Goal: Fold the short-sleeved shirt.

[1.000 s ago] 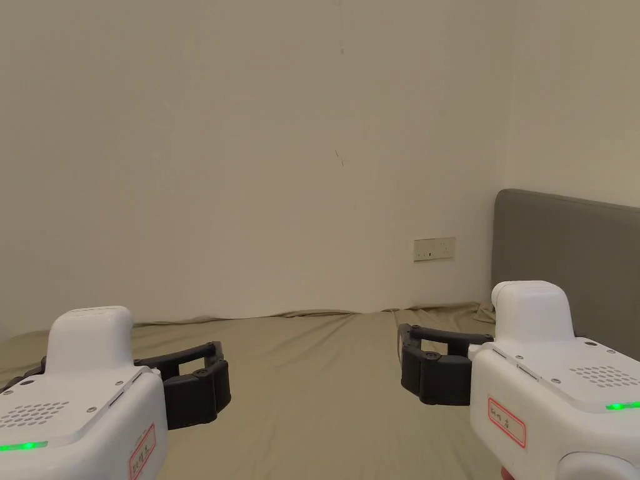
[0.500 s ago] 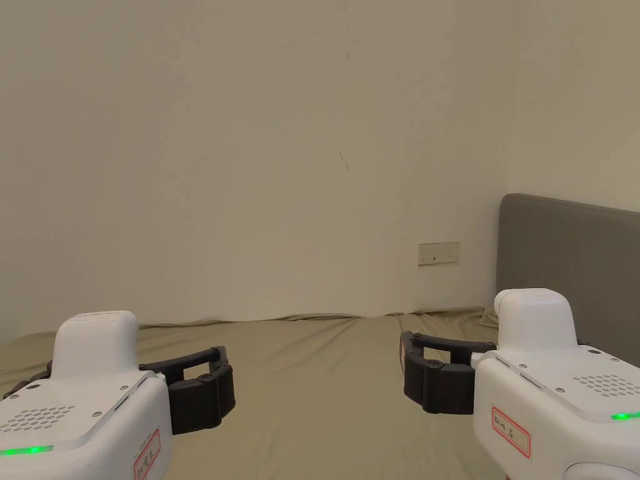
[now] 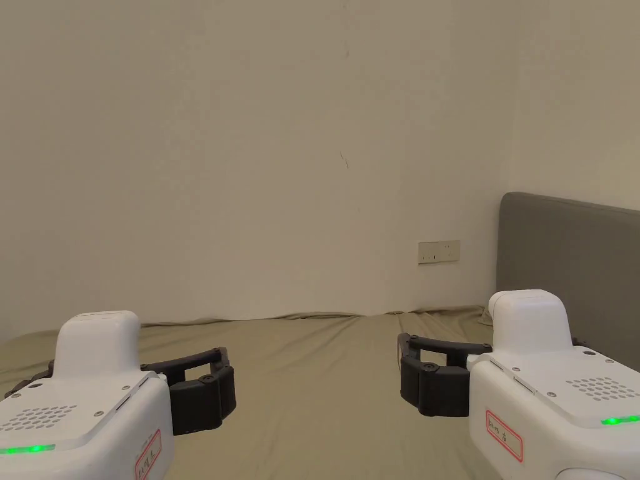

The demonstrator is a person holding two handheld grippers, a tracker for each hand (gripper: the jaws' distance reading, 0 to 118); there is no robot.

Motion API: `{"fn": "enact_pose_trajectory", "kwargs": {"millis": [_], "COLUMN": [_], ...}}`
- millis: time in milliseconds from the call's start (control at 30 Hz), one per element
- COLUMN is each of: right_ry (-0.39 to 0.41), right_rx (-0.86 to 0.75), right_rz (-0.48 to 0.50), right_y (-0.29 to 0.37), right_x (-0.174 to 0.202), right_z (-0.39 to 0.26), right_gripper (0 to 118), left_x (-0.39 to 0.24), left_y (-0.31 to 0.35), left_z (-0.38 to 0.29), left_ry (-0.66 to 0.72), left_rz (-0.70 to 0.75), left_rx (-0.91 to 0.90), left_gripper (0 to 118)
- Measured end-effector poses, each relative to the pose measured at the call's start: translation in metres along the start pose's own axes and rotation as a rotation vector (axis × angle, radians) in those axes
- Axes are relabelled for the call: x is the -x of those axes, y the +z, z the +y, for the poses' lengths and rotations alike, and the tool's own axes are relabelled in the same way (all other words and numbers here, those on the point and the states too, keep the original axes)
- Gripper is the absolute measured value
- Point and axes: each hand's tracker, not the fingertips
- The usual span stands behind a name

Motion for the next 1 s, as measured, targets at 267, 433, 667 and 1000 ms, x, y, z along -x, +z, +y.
{"fn": "enact_pose_trajectory", "kwargs": {"millis": [267,433,667,1000], "right_ry": [-0.006,0.009,-0.04,-0.037], "right_rx": [0.008,-0.007,0.007,0.015], "right_rz": [0.013,-0.011,0.002,0.017], "right_y": [-0.001,0.0013,0.0016,0.0032], "right_x": [-0.0002,0.0024,0.0002,0.0017], "right_z": [-0.0015,-0.0012,0.0014,0.004], "right_gripper": [118,118,118,118], "left_x": [0.0008,0.0027,0.0035,0.0014], "left_y": [0.0029,0.0041,0.0046,0.008], "left_z": [0.0034,0.0066,0.006,0.0059], "left_ry": [-0.003,-0.013,-0.011,-0.008], "left_rz": [0.005,0.01,0.004,0.003], "left_rx": [-0.012,-0.024,-0.022,-0.019], "left_gripper": [118,118,118,118]}}
